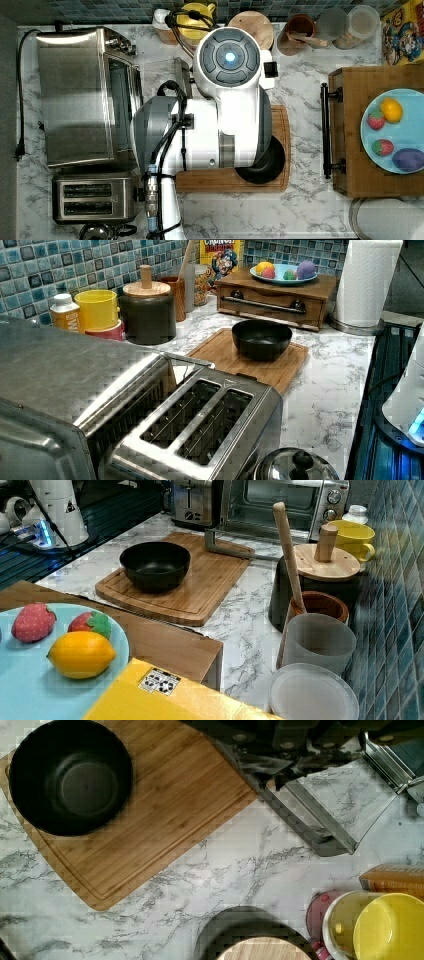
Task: Pick up the bowl.
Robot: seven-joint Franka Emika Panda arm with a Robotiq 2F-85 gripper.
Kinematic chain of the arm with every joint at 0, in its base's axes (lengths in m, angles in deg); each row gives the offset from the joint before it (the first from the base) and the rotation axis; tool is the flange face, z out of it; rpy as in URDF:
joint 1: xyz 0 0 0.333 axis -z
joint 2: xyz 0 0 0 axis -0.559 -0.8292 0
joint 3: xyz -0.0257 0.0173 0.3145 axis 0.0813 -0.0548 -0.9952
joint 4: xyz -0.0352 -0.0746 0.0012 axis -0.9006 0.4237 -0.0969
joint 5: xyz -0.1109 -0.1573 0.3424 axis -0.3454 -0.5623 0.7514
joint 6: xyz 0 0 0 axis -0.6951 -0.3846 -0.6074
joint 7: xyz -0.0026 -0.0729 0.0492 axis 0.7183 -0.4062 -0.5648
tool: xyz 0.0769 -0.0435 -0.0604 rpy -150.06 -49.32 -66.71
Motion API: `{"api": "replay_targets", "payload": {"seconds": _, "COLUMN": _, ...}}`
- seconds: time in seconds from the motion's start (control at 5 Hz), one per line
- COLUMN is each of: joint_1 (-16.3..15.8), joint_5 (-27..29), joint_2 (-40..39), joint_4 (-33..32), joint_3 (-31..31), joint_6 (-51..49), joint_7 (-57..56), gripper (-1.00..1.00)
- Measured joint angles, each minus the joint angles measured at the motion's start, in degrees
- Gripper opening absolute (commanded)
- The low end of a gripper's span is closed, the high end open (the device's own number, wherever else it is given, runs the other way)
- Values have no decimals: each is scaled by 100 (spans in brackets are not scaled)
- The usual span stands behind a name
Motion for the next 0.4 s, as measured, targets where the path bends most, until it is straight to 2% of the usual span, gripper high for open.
{"api": "replay_targets", "payload": {"seconds": 0.4, "joint_1": 0, "joint_5": 40, "joint_2": -10, "joint_4": 0, "joint_3": -47, "joint_6": 22, "joint_7": -3, "gripper": -100}}
